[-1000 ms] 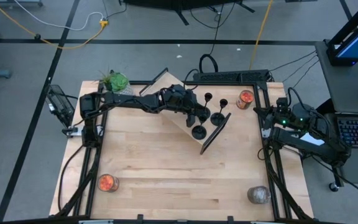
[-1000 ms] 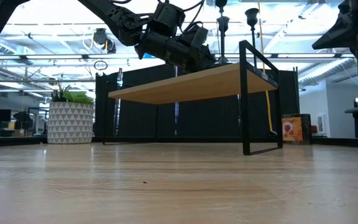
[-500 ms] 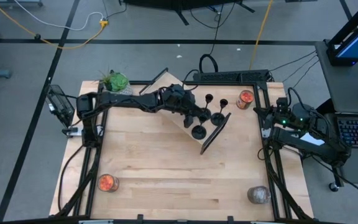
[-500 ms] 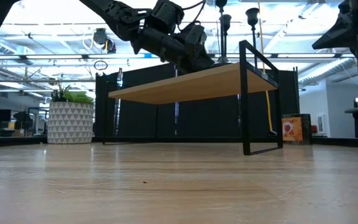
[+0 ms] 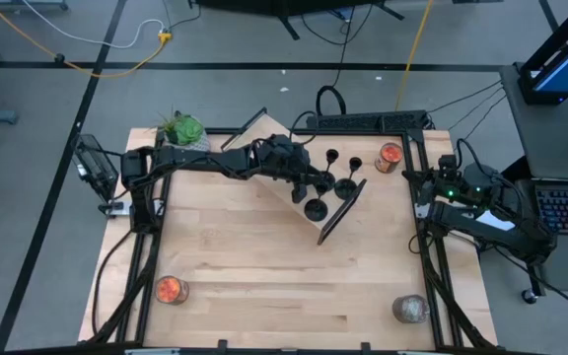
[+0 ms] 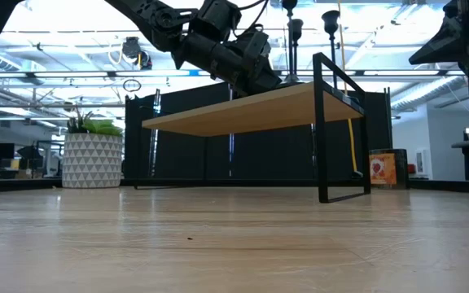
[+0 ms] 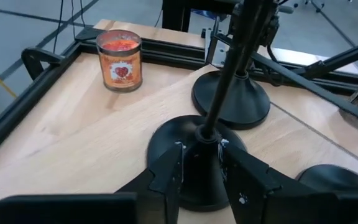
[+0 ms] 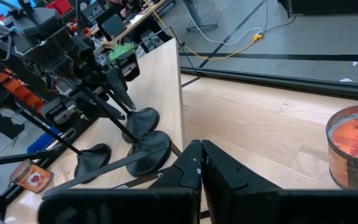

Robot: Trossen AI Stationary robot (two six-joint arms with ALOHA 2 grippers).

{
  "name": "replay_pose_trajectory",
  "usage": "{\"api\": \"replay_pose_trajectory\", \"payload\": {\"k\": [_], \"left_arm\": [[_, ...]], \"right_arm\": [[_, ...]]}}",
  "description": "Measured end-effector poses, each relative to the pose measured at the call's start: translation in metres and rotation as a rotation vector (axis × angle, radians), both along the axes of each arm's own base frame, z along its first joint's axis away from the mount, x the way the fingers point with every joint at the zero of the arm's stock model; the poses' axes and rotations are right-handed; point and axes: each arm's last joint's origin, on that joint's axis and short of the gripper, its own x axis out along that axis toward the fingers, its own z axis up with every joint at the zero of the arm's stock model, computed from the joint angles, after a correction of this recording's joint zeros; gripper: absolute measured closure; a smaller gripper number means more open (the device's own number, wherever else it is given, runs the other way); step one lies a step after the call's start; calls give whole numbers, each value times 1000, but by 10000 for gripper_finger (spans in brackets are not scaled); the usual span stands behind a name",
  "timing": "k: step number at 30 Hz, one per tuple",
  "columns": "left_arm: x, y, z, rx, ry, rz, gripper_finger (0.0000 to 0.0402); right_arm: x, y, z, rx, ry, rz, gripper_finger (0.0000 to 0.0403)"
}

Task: Pick & Place candle stick holders
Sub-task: Adjust the black candlestick on the shelf

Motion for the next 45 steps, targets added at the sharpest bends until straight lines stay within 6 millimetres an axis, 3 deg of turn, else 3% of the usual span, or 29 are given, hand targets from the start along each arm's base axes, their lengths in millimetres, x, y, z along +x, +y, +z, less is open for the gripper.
{"api": "replay_pose_trajectory", "payload": {"k": [9, 13, 27, 45], "left_arm": [[3, -1, 6, 58, -66, -29, 202], [4, -2, 9, 69, -99, -31, 183], [8, -1, 8, 104, -137, -43, 215], [13, 9, -2, 114, -155, -45, 215]], "right_arm": [[0, 0, 0, 0, 0, 0, 403], [0, 0, 0, 2, -1, -1, 403], [0, 0, 0, 6, -4, -5, 403], [0, 0, 0, 9, -5, -8, 403]]}}
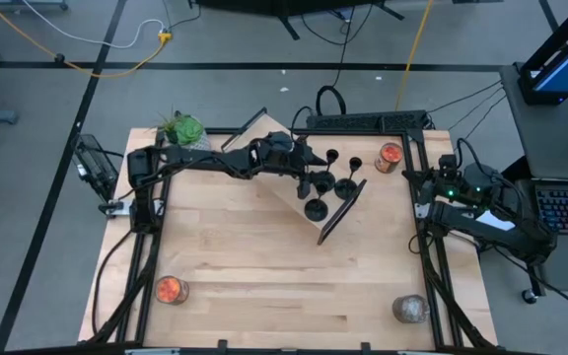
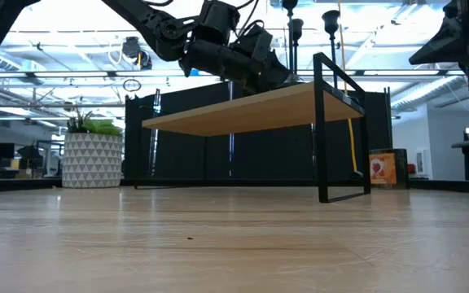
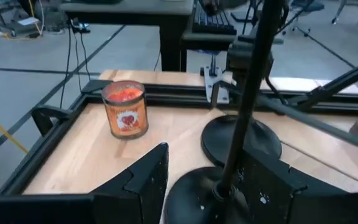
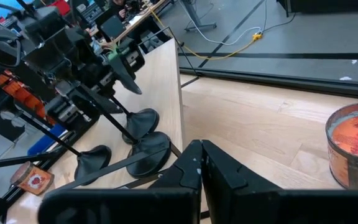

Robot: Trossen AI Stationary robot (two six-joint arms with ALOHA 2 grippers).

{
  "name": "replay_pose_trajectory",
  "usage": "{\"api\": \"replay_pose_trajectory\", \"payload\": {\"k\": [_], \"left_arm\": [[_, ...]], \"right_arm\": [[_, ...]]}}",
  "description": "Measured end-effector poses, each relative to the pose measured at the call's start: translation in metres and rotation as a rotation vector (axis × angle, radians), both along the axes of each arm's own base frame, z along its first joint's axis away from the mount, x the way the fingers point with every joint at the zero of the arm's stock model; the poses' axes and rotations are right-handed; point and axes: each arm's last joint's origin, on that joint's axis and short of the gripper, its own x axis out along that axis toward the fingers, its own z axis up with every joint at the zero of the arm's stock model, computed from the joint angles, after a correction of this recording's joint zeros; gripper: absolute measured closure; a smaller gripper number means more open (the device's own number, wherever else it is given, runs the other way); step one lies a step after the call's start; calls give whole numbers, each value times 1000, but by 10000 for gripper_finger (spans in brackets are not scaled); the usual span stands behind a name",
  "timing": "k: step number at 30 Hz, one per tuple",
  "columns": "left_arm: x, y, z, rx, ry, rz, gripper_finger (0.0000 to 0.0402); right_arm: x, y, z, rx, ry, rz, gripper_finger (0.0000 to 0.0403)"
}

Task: Pick & Place candle stick holders
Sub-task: Adjust the black candlestick on the shelf

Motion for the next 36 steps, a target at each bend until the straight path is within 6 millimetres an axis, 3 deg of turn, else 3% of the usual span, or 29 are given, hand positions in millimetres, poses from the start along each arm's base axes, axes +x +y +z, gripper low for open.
{"api": "replay_pose_trajectory", "payload": {"k": [9, 23, 36], "left_arm": [[0, 0, -3, 6, 13, -3, 221], [1, -1, -4, 10, 19, -6, 332], [1, -13, -4, -31, 55, -21, 359]], "right_arm": [[0, 0, 0, 0, -1, -6, 403], [0, 0, 0, 7, -5, -9, 403], [0, 0, 0, 6, -4, -7, 403]]}}
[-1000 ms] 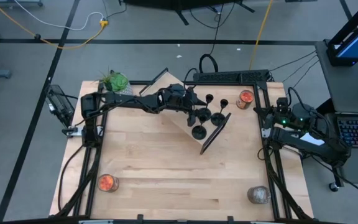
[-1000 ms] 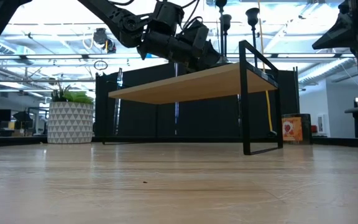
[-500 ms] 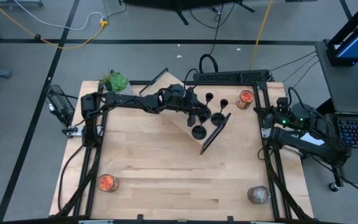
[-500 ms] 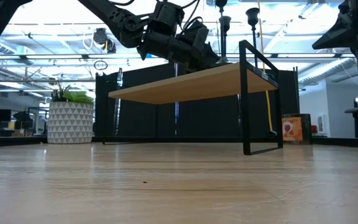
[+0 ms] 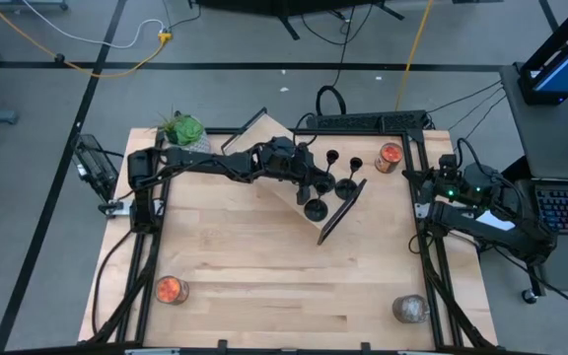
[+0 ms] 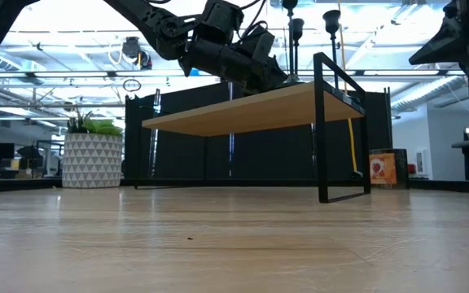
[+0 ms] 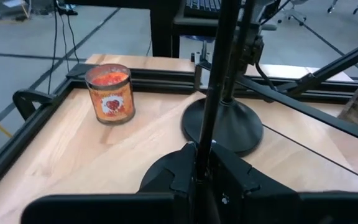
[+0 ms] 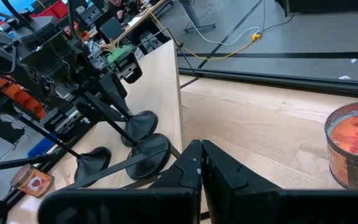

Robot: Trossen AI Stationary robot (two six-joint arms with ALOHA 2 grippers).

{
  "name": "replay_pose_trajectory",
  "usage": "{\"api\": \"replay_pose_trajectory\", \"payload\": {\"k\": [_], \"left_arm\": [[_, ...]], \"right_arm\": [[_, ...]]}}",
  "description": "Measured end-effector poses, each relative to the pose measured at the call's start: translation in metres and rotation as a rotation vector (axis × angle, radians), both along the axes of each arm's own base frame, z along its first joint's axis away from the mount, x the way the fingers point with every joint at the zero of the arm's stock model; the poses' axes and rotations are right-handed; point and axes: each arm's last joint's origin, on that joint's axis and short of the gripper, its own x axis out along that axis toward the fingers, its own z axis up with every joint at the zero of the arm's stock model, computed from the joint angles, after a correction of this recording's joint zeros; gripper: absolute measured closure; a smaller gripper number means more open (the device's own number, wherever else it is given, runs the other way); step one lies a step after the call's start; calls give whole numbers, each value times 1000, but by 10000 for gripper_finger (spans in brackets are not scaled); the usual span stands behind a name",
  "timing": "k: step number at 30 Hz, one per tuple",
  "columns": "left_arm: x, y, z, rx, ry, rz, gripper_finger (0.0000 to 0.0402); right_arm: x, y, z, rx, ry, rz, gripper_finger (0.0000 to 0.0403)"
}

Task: Pick & Place candle stick holders
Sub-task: Adjust the black candlestick on the shelf

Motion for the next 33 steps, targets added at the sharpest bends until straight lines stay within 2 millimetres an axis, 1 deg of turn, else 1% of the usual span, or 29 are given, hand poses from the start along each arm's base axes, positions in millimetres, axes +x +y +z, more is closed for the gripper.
{"api": "replay_pose_trajectory", "payload": {"k": [5, 13, 33], "left_arm": [[-4, -2, 3, -12, 34, 25, 360], [-4, -4, 2, -45, 54, 34, 360], [-4, -4, 5, 14, 29, 34, 360]], "right_arm": [[0, 0, 0, -1, 1, 2, 403], [0, 0, 0, -7, 4, 7, 403], [0, 0, 0, -6, 5, 9, 403]]}}
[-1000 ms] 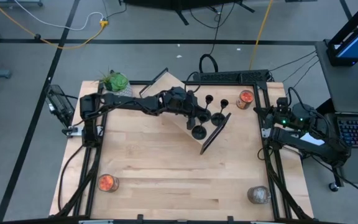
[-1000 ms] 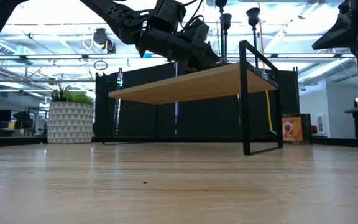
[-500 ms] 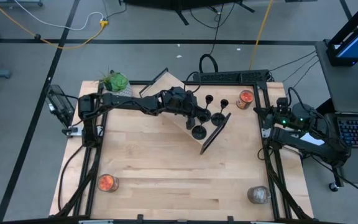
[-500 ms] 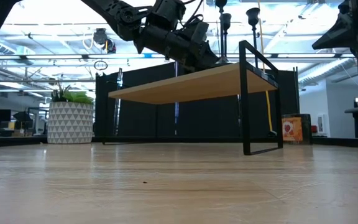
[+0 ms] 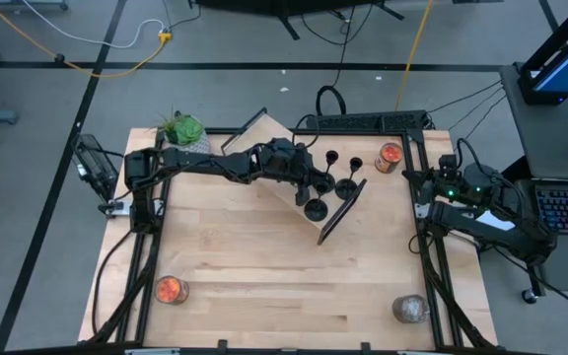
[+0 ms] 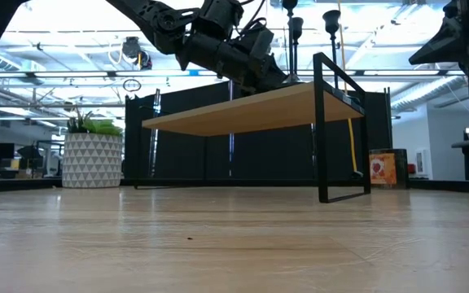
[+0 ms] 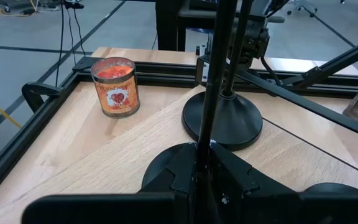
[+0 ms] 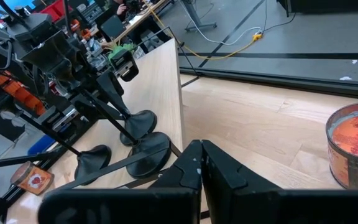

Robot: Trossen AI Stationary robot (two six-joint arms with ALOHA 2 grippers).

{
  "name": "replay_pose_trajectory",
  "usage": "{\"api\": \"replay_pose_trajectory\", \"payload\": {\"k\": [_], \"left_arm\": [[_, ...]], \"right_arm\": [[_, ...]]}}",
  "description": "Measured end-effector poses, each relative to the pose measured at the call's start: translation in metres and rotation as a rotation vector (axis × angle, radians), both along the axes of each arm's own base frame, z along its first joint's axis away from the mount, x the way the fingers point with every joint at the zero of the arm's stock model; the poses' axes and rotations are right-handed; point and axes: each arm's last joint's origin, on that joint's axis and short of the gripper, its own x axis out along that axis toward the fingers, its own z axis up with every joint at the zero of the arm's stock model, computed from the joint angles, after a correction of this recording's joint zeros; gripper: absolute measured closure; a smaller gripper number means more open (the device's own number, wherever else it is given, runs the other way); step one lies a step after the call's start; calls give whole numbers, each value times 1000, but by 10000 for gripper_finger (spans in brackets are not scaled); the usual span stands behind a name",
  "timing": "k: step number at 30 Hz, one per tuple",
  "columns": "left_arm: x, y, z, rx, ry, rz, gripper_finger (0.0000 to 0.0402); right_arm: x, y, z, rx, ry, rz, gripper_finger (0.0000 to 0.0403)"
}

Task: Pick & Place candle stick holders
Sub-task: Adjust the black candlestick on the shelf

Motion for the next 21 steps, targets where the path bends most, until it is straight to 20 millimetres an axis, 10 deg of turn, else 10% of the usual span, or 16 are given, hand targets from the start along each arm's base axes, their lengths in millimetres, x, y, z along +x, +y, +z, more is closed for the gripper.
{"api": "replay_pose_trajectory", "payload": {"k": [21], "left_arm": [[-1, 1, -2, 35, 24, 43, 386]], "right_arm": [[0, 0, 0, 3, -2, -4, 403]]}}
